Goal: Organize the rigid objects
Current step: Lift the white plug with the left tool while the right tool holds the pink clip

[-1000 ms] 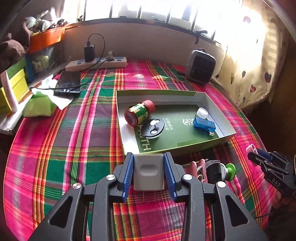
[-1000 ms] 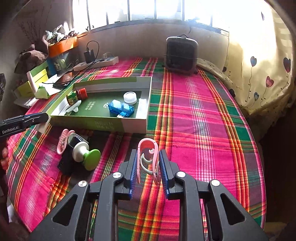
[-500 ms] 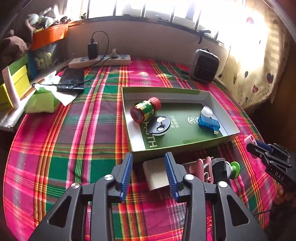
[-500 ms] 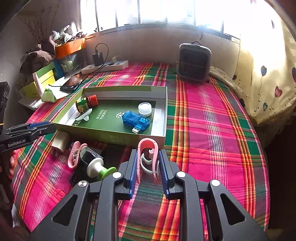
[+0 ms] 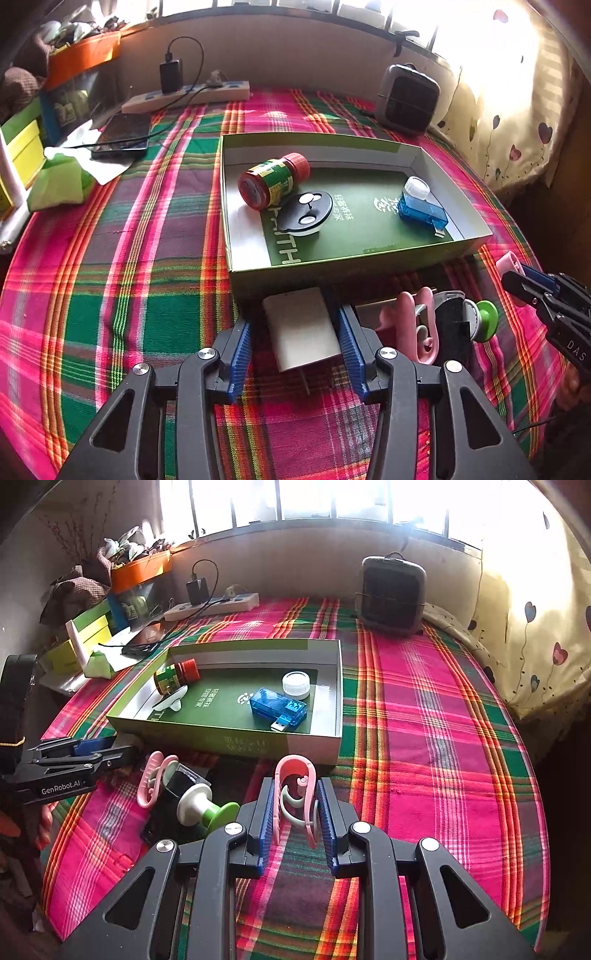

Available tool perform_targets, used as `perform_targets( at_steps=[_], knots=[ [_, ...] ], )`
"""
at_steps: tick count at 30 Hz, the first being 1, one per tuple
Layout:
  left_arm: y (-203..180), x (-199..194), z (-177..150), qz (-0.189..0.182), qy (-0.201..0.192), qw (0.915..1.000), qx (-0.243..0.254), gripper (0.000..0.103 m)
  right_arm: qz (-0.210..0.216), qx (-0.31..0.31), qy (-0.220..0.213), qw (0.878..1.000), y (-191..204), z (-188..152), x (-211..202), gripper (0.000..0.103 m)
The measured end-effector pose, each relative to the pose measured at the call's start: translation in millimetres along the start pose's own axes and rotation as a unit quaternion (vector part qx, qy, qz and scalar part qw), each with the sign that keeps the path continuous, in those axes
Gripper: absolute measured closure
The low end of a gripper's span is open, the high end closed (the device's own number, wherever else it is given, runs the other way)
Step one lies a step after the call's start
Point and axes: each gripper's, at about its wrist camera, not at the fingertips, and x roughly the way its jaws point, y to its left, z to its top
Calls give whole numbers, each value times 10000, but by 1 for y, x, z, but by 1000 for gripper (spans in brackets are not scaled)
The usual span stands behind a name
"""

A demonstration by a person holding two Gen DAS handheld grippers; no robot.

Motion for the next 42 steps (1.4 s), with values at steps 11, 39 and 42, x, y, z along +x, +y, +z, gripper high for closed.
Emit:
perform_targets(
  at_steps=[11,39,42],
  knots=[
    [-6,1,-2,281,-69,9994,162,63,39,38,0,10000,-1,-2,2,79],
    [-8,-42,28,10,-427,9987,282,71,221,-176,-154,9995,9,19,-11,79],
    [-12,-43,39,-46,-510,9981,354,71,290,-217,-140,9992,11,27,-7,79]
  ],
)
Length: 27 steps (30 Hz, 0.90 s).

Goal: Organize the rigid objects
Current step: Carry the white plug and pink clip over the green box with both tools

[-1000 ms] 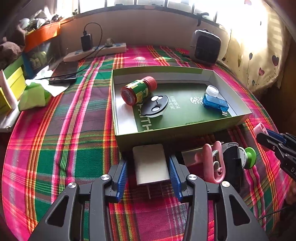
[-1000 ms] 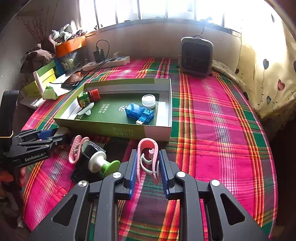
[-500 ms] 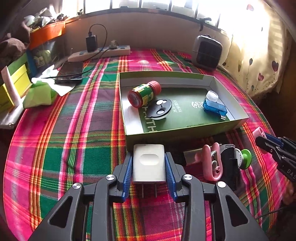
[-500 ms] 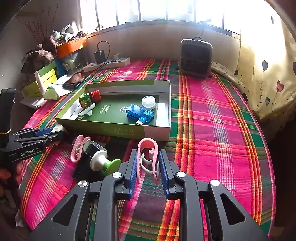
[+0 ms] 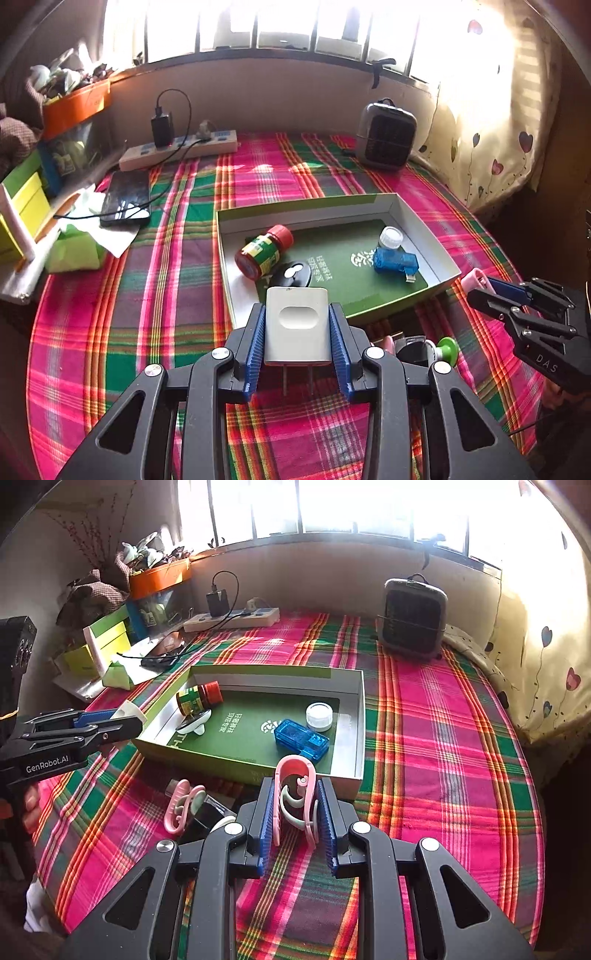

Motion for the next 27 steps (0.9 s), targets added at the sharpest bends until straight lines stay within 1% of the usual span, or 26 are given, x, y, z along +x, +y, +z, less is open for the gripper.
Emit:
perform_targets(
  at_steps=[3,6,10,19,24,27],
  knots=[
    [-4,4,12,-69,-46,9999,65,71,106,-83,-4,9999,5,9,5,79],
    [-6,11,23,-206,-12,9998,81,71,216,-234,6,9995,14,19,13,79],
    [-8,26,36,-279,49,9995,104,71,343,-291,100,9989,21,28,29,79],
    [-9,54,53,-380,187,9990,118,71,609,-428,444,9962,30,39,65,79],
    [-14,70,60,-441,219,9986,203,71,734,-333,578,9951,29,42,79,79],
    [-17,82,61,-501,339,9979,241,71,753,-329,657,9944,30,41,87,79]
  ],
)
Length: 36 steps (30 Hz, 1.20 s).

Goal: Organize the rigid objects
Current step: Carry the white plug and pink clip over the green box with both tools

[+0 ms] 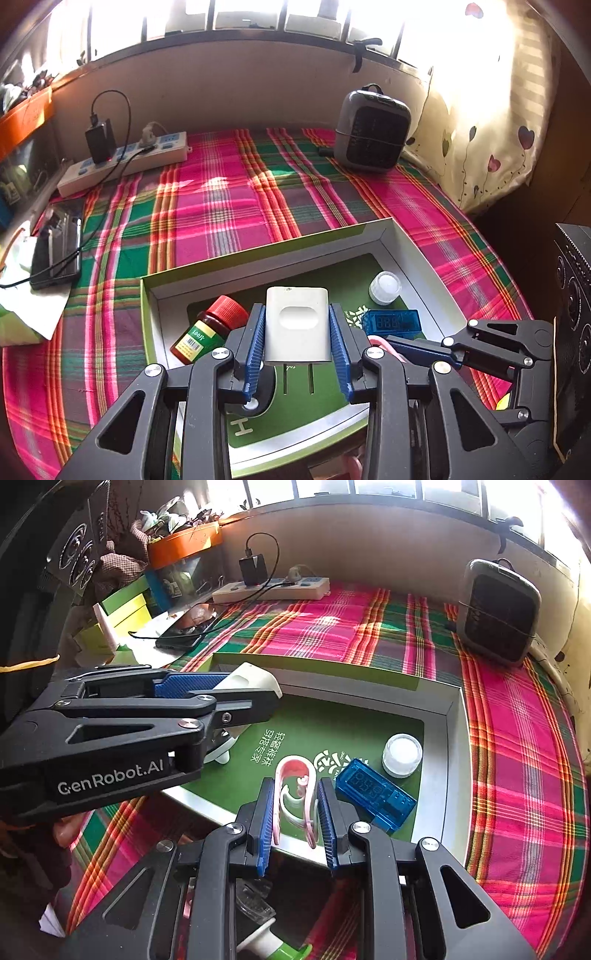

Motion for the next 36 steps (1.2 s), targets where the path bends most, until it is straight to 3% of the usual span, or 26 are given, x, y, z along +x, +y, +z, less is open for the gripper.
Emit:
perform_targets(
  at_steps=[13,36],
  knots=[
    [-2,33,2,-8,269,9996,50,70,-153,-225,143,9995,0,0,16,79],
    [-3,51,2,11,462,9989,67,70,-109,-163,257,9995,-7,3,22,79]
  ],
)
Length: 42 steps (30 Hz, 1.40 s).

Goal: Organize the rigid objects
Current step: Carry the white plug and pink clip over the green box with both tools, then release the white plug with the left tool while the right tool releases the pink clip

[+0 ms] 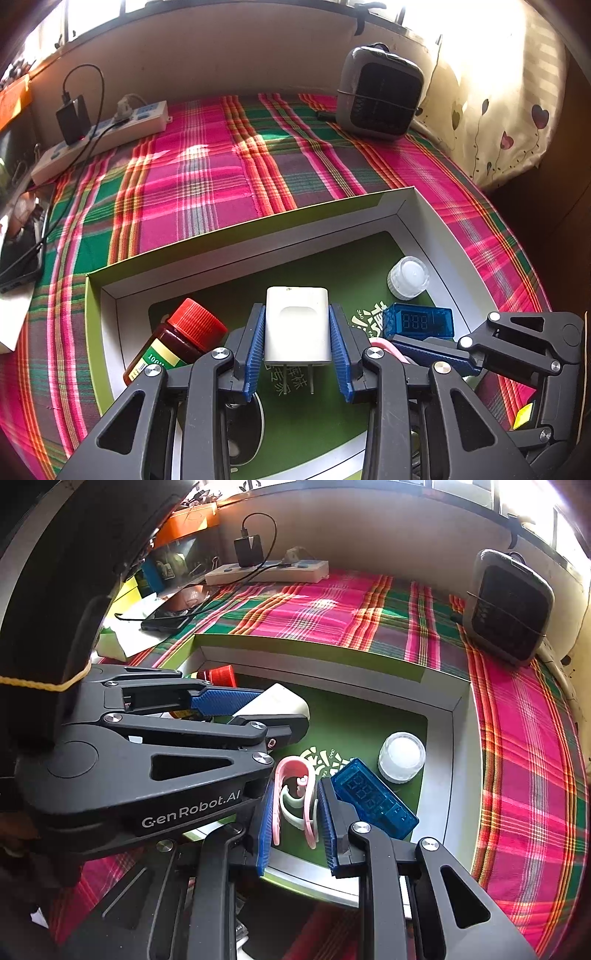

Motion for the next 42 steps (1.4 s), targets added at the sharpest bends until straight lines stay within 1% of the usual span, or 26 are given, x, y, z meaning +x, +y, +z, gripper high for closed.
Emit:
perform_targets(
  at_steps=[10,13,16,18,21,32,42],
  knots=[
    [1,1,3,-33,17,10000,-60,70,49,34,53,10000,-3,2,2,79],
    [1,0,2,-33,39,10000,-57,70,12,45,54,10000,-3,2,2,76],
    [1,-2,1,-46,36,10000,-79,70,-26,71,42,10000,-4,1,1,71],
    [2,-7,1,-61,-5,9999,-114,70,-18,85,18,10000,-4,1,-1,64],
    [2,-16,0,-69,-96,9998,-142,69,-18,97,-13,10000,-3,-1,-6,58],
    [5,-57,-14,-72,-407,9988,-275,69,-97,399,-368,9985,-9,-16,-37,57],
    [10,-88,-48,-112,-628,9969,-452,68,-176,718,-669,9950,-14,-48,-71,57]
  ],
)
